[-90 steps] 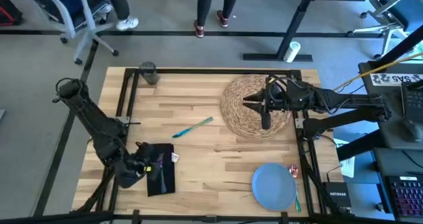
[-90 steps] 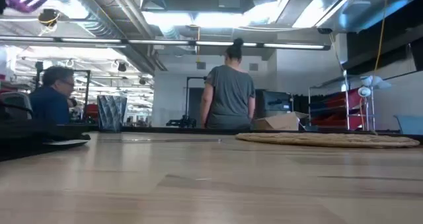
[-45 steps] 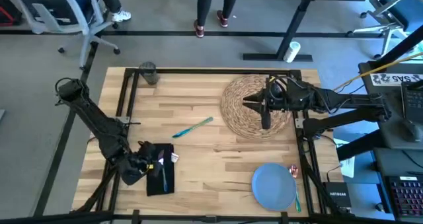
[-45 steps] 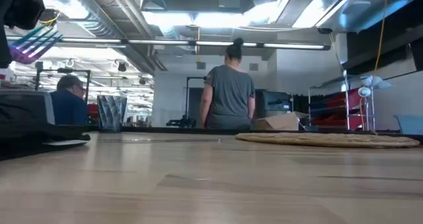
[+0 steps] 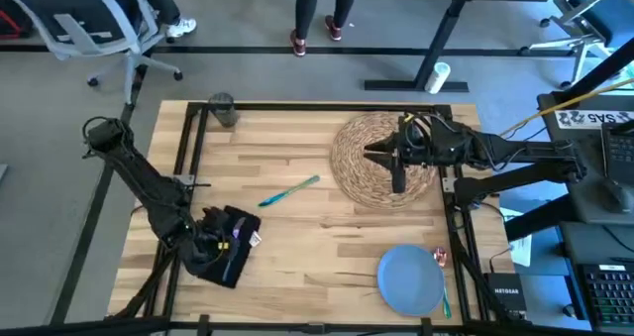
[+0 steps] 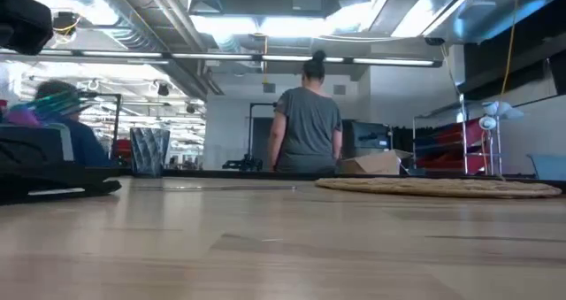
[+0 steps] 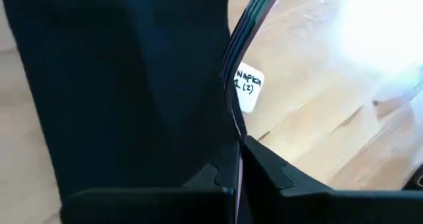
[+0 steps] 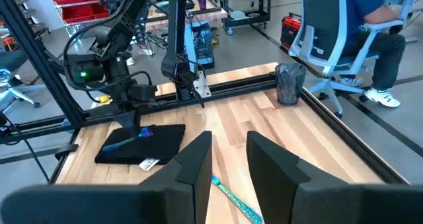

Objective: Set table place
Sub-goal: Put the blue fork on the black table napkin

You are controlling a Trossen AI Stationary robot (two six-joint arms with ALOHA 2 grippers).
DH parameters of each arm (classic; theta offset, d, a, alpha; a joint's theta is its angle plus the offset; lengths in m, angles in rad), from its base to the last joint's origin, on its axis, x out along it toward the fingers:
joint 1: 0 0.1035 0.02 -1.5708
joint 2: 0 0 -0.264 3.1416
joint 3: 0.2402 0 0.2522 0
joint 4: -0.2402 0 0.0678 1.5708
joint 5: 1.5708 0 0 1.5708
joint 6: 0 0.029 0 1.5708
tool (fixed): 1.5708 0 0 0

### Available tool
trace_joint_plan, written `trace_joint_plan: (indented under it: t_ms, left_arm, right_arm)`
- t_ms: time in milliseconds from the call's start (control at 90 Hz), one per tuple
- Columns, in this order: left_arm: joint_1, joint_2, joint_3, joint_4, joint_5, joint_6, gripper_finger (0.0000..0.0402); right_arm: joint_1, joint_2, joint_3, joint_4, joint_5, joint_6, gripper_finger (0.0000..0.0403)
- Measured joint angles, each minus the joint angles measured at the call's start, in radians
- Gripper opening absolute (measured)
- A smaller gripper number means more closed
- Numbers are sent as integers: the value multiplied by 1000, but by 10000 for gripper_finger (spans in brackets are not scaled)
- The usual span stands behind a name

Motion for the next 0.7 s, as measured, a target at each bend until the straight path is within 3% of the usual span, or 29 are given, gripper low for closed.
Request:
trace_joint_plan:
  t_ms: [700]
  left_arm:
    - [10, 0, 0, -99, 33, -6, 0]
  right_arm:
    - [0, 0, 0, 1, 10, 0, 83]
